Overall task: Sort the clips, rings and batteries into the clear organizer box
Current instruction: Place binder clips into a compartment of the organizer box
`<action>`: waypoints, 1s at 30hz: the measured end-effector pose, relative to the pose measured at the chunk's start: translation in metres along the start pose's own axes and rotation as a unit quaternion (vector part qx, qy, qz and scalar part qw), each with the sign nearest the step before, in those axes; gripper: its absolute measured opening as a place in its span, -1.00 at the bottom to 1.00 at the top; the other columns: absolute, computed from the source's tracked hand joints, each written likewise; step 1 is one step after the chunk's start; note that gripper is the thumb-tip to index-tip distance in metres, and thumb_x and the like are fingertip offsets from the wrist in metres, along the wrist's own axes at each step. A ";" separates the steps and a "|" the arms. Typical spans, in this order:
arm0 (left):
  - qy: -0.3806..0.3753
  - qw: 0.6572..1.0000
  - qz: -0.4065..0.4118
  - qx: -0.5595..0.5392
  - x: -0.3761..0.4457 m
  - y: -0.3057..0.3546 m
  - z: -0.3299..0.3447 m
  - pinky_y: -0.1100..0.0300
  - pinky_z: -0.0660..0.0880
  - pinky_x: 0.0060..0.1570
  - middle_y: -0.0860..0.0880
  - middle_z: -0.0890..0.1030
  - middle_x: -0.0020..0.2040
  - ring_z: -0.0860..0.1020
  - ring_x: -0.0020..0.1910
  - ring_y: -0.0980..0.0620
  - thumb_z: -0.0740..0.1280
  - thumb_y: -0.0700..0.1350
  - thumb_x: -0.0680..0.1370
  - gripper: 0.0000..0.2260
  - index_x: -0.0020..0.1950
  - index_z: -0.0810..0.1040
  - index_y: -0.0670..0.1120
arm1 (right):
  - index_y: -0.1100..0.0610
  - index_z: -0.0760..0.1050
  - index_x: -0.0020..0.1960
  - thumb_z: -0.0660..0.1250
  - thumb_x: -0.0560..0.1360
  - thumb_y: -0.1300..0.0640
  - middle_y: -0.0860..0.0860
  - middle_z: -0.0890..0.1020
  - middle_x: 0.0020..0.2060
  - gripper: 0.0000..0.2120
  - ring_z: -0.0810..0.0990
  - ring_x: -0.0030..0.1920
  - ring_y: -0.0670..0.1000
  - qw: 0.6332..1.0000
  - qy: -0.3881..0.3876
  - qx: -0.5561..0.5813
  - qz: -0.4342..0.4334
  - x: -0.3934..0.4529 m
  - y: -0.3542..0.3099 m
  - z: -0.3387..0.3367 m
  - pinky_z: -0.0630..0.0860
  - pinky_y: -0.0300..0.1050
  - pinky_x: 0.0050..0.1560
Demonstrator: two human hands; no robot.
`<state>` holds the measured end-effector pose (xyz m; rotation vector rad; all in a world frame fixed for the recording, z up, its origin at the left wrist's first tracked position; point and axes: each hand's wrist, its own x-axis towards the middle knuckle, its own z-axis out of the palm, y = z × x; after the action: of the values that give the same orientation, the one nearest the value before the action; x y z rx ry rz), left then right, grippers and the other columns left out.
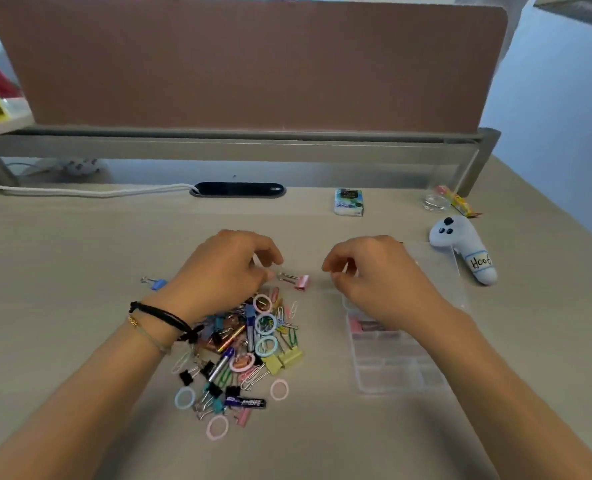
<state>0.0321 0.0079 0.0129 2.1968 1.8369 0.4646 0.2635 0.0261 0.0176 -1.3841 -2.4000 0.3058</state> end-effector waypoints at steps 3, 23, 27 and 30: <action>0.000 0.999 -0.044 -0.012 0.001 -0.020 -0.011 0.12 0.56 -0.03 0.23 0.62 -0.08 0.57 -0.11 0.21 0.47 -0.10 0.50 -0.78 0.11 0.64 0.16 | -0.04 0.65 0.07 0.37 0.48 0.12 -0.05 0.68 -0.05 -0.81 0.59 -0.03 0.00 0.999 -0.042 -0.009 0.008 0.024 -0.014 0.020 0.54 -0.09 -0.03; -0.044 0.999 -0.007 0.011 0.013 -0.046 0.004 0.26 0.39 -0.10 0.12 0.60 0.01 0.55 -0.02 0.12 0.44 -0.01 0.54 -0.86 0.09 0.67 0.10 | -0.05 0.58 0.07 0.31 0.49 0.02 -0.07 0.60 -0.08 -0.82 0.56 -0.05 0.02 0.994 -0.070 -0.080 -0.028 0.039 -0.032 0.038 0.53 -0.02 -0.05; -0.032 0.999 -0.015 -0.035 0.014 -0.054 0.002 0.35 0.37 -0.18 0.13 0.66 0.00 0.53 -0.12 0.21 0.42 -0.03 0.56 -0.90 0.06 0.68 0.10 | -0.05 0.58 0.09 0.32 0.50 0.02 -0.08 0.61 -0.05 -0.81 0.56 -0.04 0.01 0.994 -0.072 -0.080 -0.027 0.038 -0.032 0.035 0.54 -0.02 -0.03; -0.031 0.997 -0.026 -0.063 0.015 -0.056 0.003 0.38 0.37 -0.18 0.10 0.67 -0.02 0.54 -0.12 0.22 0.39 -0.09 0.59 -0.89 0.04 0.71 0.06 | -0.06 0.58 0.10 0.32 0.50 0.01 -0.08 0.61 -0.05 -0.81 0.55 -0.03 0.01 0.994 -0.074 -0.080 -0.029 0.037 -0.031 0.035 0.53 -0.03 -0.03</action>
<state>-0.0151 0.0330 -0.0102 2.0530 1.7778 0.4830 0.2074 0.0426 0.0038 -1.4015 -2.6309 0.2107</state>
